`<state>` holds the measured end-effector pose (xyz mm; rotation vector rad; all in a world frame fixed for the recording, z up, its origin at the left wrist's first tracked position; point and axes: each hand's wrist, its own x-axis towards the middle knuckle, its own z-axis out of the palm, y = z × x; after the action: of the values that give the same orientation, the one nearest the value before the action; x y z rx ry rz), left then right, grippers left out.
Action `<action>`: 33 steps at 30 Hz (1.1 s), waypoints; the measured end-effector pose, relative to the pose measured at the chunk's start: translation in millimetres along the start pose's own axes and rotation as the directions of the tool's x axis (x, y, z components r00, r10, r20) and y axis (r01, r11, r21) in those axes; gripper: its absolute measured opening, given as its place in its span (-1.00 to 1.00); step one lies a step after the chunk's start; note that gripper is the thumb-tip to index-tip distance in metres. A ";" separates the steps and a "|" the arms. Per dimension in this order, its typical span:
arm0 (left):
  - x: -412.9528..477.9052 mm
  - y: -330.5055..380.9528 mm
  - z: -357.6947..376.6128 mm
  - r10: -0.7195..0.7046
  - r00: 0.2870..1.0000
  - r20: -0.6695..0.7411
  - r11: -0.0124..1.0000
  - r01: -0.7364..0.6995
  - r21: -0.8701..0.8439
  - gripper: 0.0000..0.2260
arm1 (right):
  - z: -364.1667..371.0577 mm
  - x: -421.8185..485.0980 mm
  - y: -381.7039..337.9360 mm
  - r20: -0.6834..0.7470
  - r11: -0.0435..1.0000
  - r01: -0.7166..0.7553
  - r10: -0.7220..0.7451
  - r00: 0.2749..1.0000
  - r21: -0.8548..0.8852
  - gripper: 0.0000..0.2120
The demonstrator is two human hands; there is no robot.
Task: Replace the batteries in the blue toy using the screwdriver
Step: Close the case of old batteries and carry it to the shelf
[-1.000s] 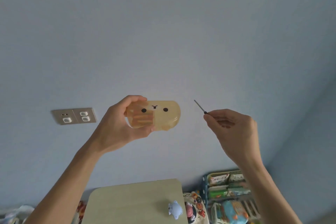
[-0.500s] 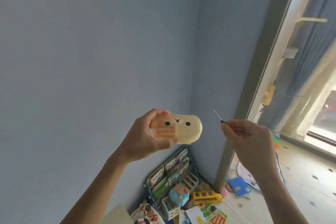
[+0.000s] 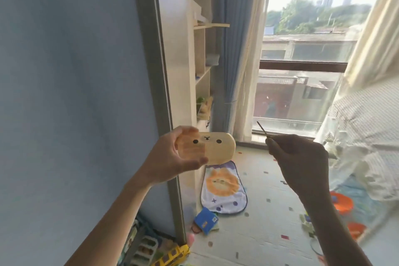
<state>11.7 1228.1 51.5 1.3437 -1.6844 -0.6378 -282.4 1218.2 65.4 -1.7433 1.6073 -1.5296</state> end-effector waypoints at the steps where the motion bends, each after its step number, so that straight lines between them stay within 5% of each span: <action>1: 23.3 -0.3 15.5 0.012 1.000 0.016 1.000 -0.012 -0.014 -0.31 | -5.3 17.3 13.5 -0.023 1.000 -0.002 0.001 1.000 -0.017 -0.90; 8: 167.6 -10.1 103.2 0.121 0.988 0.094 0.993 -0.121 -0.005 -0.25 | -16.1 118.8 96.6 -0.076 0.992 -0.073 0.065 0.995 -0.099 -0.93; 23: 511.1 -84.0 207.7 0.277 0.941 0.195 0.957 -0.251 -0.147 -0.27 | 80.8 383.7 234.3 -0.279 0.980 -0.131 0.086 0.957 -0.149 -0.91; 33: 740.4 -137.0 283.9 0.247 0.941 0.233 0.966 -0.221 -0.132 -0.34 | 140.0 600.2 345.3 -0.247 0.987 -0.113 0.081 0.965 -0.115 -0.91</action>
<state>-196.1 451.1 28.2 1.0010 -1.9470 -0.7657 -467.2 537.7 22.1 -1.5615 1.9188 -1.6784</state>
